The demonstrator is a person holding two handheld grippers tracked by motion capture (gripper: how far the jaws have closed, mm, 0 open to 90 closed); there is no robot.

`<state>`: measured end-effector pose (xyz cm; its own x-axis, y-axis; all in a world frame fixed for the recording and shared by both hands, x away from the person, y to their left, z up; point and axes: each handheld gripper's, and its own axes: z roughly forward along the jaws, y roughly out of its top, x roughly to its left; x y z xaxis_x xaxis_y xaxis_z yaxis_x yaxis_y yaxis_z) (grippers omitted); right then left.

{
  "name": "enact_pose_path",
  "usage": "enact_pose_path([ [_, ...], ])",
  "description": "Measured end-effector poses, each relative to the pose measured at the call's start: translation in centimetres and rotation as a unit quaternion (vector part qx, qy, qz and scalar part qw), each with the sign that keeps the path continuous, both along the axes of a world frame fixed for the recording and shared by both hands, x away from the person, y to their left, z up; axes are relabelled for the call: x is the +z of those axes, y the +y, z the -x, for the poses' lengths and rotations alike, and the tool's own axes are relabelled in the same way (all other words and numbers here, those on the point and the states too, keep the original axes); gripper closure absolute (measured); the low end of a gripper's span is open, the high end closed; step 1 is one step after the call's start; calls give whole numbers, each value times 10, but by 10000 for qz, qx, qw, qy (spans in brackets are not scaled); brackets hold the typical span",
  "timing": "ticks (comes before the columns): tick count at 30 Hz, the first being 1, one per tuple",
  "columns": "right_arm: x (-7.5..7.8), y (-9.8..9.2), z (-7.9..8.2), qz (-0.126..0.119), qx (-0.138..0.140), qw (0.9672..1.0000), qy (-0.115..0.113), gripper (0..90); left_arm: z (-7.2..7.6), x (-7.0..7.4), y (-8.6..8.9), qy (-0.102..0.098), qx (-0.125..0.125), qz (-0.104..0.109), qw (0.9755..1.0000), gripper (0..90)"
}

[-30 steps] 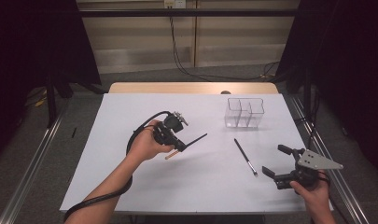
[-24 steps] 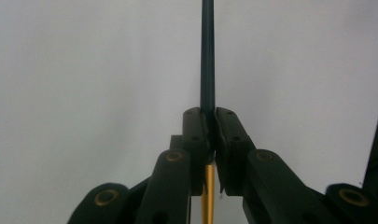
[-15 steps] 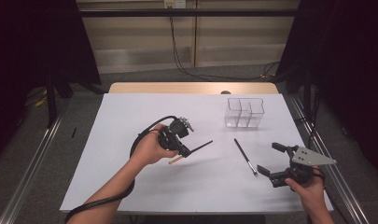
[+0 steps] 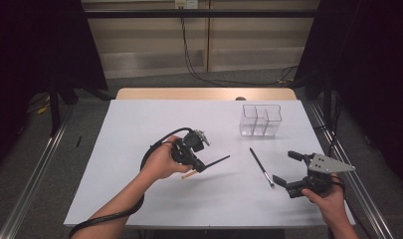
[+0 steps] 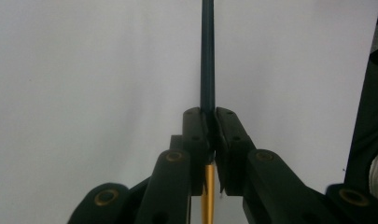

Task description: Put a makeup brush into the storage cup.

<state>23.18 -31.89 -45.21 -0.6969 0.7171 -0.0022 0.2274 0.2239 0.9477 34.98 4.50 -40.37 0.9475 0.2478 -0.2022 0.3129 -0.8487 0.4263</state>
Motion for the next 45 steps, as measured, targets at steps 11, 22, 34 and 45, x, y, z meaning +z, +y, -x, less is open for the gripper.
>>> enact_pose_path([
  [11,9,14,-14,254,375,9989,155,0,4,0,-8,-28,-190,-50,9998,835],
  [22,20,27,-27,539,658,9950,532,0,6,0,-13,-36,-330,-148,9993,835],
  [34,28,49,-39,1243,942,9826,1006,0,10,0,-20,-44,-460,-226,9987,835],
  [45,43,69,-49,1500,1248,9722,1297,0,10,1,-26,-89,-636,-296,9975,835],
])
